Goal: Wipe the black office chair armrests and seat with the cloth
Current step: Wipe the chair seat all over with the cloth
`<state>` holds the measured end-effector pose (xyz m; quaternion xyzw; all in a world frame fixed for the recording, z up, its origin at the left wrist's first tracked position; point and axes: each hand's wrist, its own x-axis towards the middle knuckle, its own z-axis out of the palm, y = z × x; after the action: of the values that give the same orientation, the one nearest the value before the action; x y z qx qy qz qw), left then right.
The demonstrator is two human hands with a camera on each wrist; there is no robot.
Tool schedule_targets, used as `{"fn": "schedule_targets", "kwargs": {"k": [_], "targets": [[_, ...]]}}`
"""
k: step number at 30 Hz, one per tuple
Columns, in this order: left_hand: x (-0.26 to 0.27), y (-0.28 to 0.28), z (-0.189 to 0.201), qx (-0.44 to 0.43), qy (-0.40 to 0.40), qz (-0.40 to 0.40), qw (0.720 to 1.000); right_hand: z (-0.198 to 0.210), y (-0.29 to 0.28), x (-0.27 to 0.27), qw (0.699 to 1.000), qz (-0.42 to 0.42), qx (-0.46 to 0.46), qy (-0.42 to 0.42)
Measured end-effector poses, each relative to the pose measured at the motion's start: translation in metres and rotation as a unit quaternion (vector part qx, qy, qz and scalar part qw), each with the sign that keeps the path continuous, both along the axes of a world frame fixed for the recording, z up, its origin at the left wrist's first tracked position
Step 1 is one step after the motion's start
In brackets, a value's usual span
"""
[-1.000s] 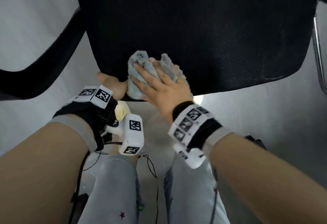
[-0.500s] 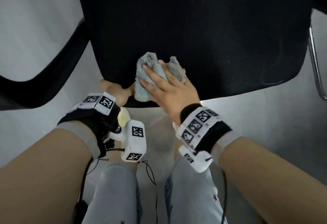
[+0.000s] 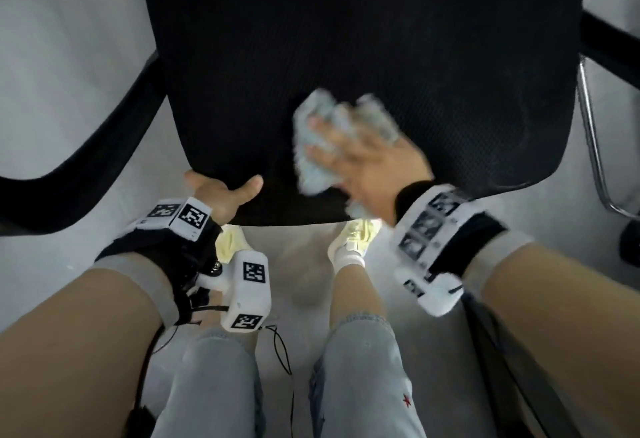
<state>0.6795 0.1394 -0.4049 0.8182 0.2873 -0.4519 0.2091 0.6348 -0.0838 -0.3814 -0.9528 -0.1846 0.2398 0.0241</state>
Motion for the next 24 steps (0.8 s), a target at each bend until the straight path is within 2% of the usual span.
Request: {"fn": "schedule_targets", "kwargs": {"k": [1,2,3,5,6,7,8,9,10,11,12,14,15,17,18,20,22,23,24], "targets": [[0.001,-0.001,0.001,-0.003,-0.006,0.0,1.0,0.0,-0.025,0.007,0.996,-0.039,-0.079,-0.006],[0.001,-0.002,0.002,-0.006,-0.002,0.003,1.0,0.002,-0.05,0.016,0.984,-0.119,-0.131,-0.015],[0.0,-0.004,0.003,-0.011,0.0,0.003,1.0,0.005,-0.069,0.022,0.965,-0.226,-0.129,-0.018],[0.0,-0.006,0.001,-0.01,0.003,-0.003,1.0,0.006,-0.072,0.033,0.904,-0.413,-0.11,-0.019],[-0.001,-0.009,0.001,-0.008,0.01,-0.001,1.0,0.006,-0.054,0.038,0.889,-0.445,-0.103,-0.028],[-0.001,-0.01,0.0,-0.008,0.017,0.002,1.0,0.001,-0.03,0.04,0.899,-0.424,-0.103,-0.042],[-0.001,-0.012,0.002,-0.006,0.028,0.006,1.0,-0.001,0.002,0.039,0.924,-0.371,-0.077,-0.056],[0.0,-0.014,0.005,-0.004,0.039,0.012,0.999,-0.002,0.034,0.036,0.95,-0.301,-0.026,-0.072],[0.002,-0.016,0.009,0.0,0.043,0.023,0.999,-0.003,0.061,0.026,0.962,-0.257,0.06,-0.07],[0.003,-0.018,0.012,0.009,0.037,0.036,0.999,-0.005,0.08,0.014,0.971,-0.208,0.108,-0.041],[0.004,-0.02,0.017,0.021,0.021,0.043,0.999,-0.001,0.088,0.005,0.976,-0.173,0.13,-0.018],[0.007,-0.03,0.032,0.06,-0.047,-0.005,0.997,0.003,0.068,0.003,0.982,-0.137,0.12,-0.046],[0.01,-0.04,0.044,0.07,-0.1,-0.054,0.991,0.006,0.052,0.01,0.982,-0.144,0.115,-0.042],[0.019,-0.058,0.054,0.041,-0.194,-0.157,0.967,0.01,0.007,0.024,0.969,-0.23,0.086,-0.006],[0.024,-0.067,0.056,0.02,-0.203,-0.207,0.957,0.013,-0.02,0.031,0.958,-0.28,0.063,0.012],[0.033,-0.078,0.047,0.019,-0.148,-0.288,0.946,0.02,-0.062,0.043,0.916,-0.399,0.044,0.011],[0.037,-0.083,0.031,0.047,-0.11,-0.322,0.939,0.016,-0.073,0.051,0.878,-0.478,0.017,0.005],[0.036,-0.084,0.024,0.065,-0.104,-0.332,0.935,0.012,-0.063,0.054,0.885,-0.466,-0.012,-0.006],[0.034,-0.087,0.019,0.078,-0.103,-0.341,0.931,0.005,-0.043,0.052,0.906,-0.423,-0.033,-0.016]]}}
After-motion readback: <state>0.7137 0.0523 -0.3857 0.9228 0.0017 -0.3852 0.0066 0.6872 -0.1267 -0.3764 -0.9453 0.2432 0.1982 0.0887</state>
